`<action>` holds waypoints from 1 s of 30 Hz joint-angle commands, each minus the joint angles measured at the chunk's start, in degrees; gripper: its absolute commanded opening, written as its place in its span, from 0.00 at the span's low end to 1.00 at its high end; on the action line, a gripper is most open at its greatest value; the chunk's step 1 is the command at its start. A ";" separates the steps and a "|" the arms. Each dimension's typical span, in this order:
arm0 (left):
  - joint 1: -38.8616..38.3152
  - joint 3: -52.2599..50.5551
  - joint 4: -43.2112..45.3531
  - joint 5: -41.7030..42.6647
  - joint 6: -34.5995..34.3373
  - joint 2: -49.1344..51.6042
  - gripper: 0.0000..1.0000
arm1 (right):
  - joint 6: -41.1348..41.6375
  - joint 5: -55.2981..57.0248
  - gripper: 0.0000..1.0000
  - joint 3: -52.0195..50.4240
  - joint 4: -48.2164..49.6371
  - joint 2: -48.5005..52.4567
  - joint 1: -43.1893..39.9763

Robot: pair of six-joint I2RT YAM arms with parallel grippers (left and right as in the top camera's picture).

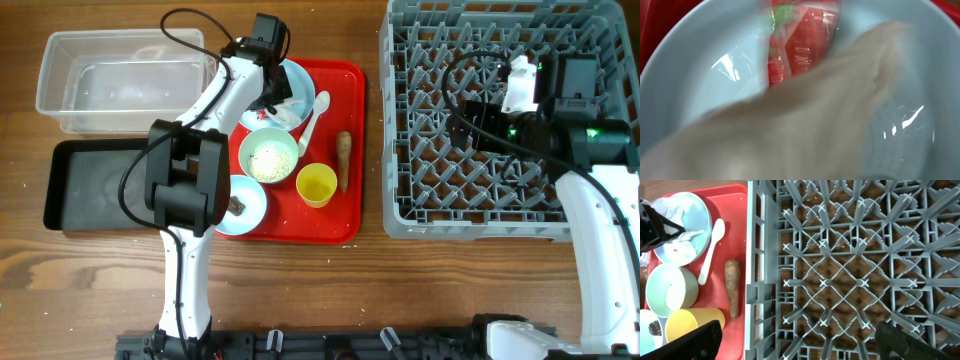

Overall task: Sort waste into correct bins and load items into the dishwasher rack
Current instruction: 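Grasp the red wrapper and tissue with the left gripper, drop into clear bin, then grasp the yellow cup with the left gripper and pass it to the right gripper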

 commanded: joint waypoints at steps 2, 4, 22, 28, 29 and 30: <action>0.02 1.25 -1.66 0.74 -0.15 1.07 0.04 | 0.85 -0.33 0.99 1.09 -0.26 0.26 0.13; 0.83 7.19 -6.78 0.72 -0.15 -2.84 0.04 | 0.85 -0.33 1.00 1.09 -0.37 0.26 0.13; 25.77 20.20 -9.66 0.79 -0.11 -3.39 1.00 | 0.87 -0.35 1.00 1.09 -1.16 0.26 0.13; 21.49 20.76 -19.87 18.45 9.14 -16.31 0.98 | 0.90 -0.35 1.00 1.09 -1.16 0.26 0.15; 18.40 20.76 -27.26 18.38 9.16 -18.47 0.98 | 0.87 -0.35 1.00 1.09 -1.16 0.26 0.13; 15.89 20.76 -32.70 18.36 9.53 -18.95 0.96 | 0.90 -0.35 1.00 1.09 -1.18 0.26 0.13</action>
